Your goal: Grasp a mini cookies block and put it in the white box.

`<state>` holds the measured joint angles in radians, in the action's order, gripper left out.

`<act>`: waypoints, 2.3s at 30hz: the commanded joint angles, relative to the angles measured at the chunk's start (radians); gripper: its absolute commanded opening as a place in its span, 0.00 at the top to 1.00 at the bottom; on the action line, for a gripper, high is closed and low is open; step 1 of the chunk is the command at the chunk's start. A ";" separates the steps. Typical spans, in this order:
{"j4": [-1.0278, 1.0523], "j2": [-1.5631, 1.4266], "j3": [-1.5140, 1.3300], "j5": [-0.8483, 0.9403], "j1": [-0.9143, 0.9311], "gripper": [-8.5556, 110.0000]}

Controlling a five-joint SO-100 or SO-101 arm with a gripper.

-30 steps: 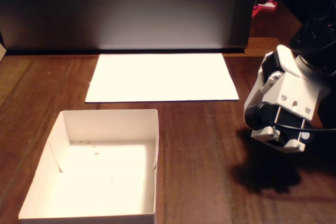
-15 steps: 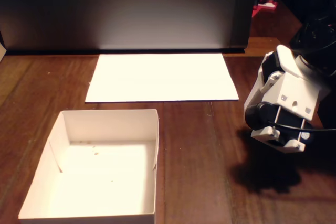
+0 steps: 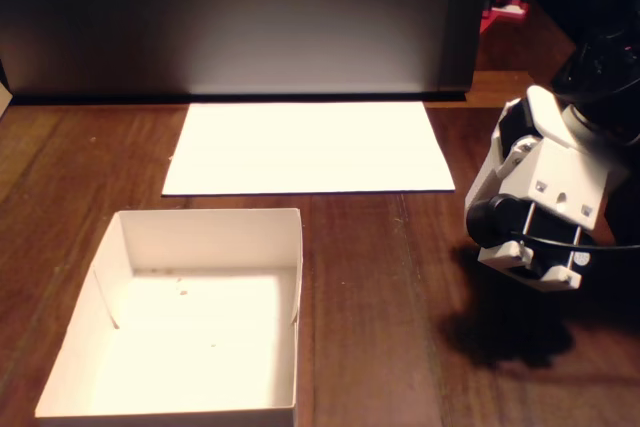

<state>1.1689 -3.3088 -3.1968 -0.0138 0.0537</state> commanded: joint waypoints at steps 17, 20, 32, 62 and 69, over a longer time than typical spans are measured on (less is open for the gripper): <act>0.009 -0.067 0.005 -0.015 -0.014 0.93; 0.009 -0.067 0.005 -0.015 -0.014 0.93; 0.009 -0.067 0.005 -0.015 -0.014 0.93; -0.192 -0.067 -0.055 0.295 -0.005 0.93; -0.275 -0.067 0.054 0.267 0.061 0.92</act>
<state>0.9373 -3.3088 -3.2137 0.2531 0.0736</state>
